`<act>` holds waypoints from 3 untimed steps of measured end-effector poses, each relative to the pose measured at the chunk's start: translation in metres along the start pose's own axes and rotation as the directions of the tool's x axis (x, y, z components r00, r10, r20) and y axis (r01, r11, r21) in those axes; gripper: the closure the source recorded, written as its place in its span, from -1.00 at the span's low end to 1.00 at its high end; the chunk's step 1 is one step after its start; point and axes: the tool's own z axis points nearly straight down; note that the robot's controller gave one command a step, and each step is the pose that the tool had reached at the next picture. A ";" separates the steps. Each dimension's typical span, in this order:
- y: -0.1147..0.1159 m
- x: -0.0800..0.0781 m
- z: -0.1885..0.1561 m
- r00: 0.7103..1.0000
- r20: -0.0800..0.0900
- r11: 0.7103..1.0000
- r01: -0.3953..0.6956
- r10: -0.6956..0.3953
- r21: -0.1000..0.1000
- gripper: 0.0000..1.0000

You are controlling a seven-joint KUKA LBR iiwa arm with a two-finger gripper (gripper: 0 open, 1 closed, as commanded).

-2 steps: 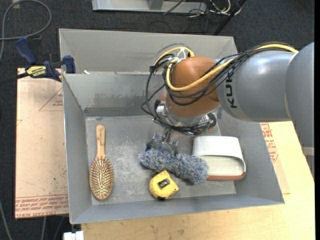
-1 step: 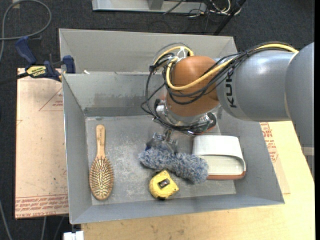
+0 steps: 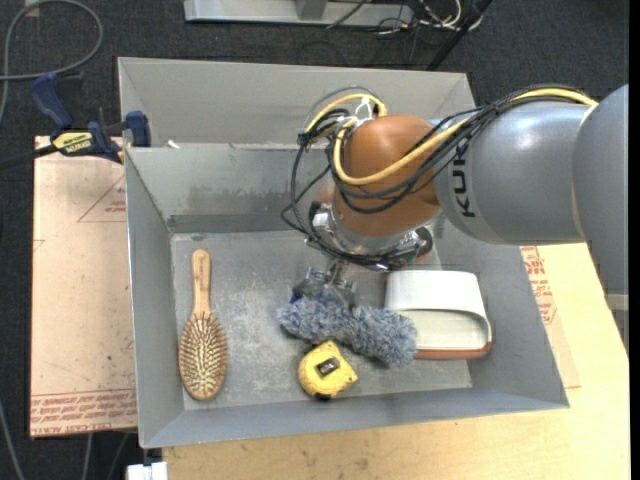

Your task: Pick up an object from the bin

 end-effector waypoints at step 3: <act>0.005 0.038 -0.077 0.994 0.005 0.994 0.105 -0.105 -0.007 1.00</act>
Offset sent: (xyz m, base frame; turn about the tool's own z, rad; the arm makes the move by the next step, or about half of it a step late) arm 0.0178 -0.0038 0.0510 0.0137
